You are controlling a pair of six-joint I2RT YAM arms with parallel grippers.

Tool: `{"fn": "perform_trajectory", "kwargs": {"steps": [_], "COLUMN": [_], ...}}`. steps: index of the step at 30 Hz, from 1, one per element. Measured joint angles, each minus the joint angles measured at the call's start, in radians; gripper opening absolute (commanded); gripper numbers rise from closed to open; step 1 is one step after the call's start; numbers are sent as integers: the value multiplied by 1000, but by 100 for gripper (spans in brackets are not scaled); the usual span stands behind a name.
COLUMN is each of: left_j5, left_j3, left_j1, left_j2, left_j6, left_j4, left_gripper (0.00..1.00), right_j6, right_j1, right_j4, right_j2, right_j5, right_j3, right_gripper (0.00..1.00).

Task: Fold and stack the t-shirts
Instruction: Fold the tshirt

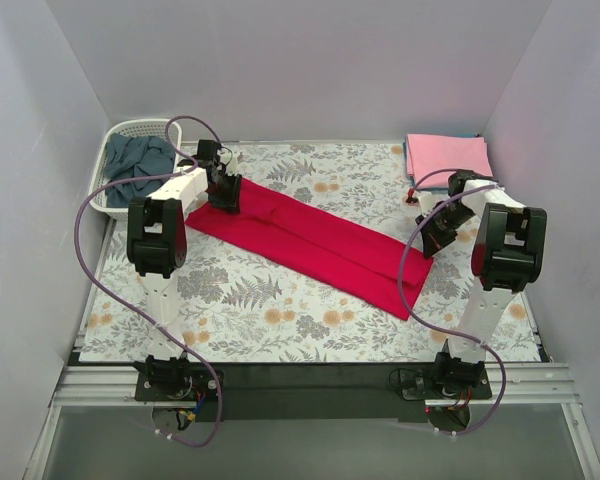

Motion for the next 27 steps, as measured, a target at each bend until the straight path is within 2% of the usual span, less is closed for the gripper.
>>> {"fn": "perform_trajectory", "kwargs": {"steps": [1,2,6,9,13,16,19,21,23,27], "left_j5": [2,5,15,27,63,73,74,76,82,113], "left_j3": [-1,-1,13,88,277,476,593,584,508,295], "left_j1": [0,0,0,1,-2,0,1,1,1,1], "left_j2": [0,0,8,56,168,287,350,343,299,135], "left_j6": [0,1,7,13,21,29,31,30,19,-17], "left_j4": [3,5,1,-14,-48,-63,-62,-49,-13,17], "left_gripper": [29,30,30,33,38,47,53,56,57,57], "right_j6": [-1,0,-12,-21,-51,-66,-89,-100,-107,-95], "right_j1": [0,0,-4,-9,6,35,79,95,86,77], "right_j4": [0,0,-5,1,30,-8,-58,-103,-134,-164], "right_j2": [-1,-2,-21,-45,-135,-230,-296,-307,-312,-304], "right_j5": [0,-1,23,31,46,64,72,71,67,16], "right_j3": [-2,-3,-22,-61,-197,-339,-431,-433,-384,-141], "right_gripper": [24,27,25,25,26,28,31,32,33,31]}}
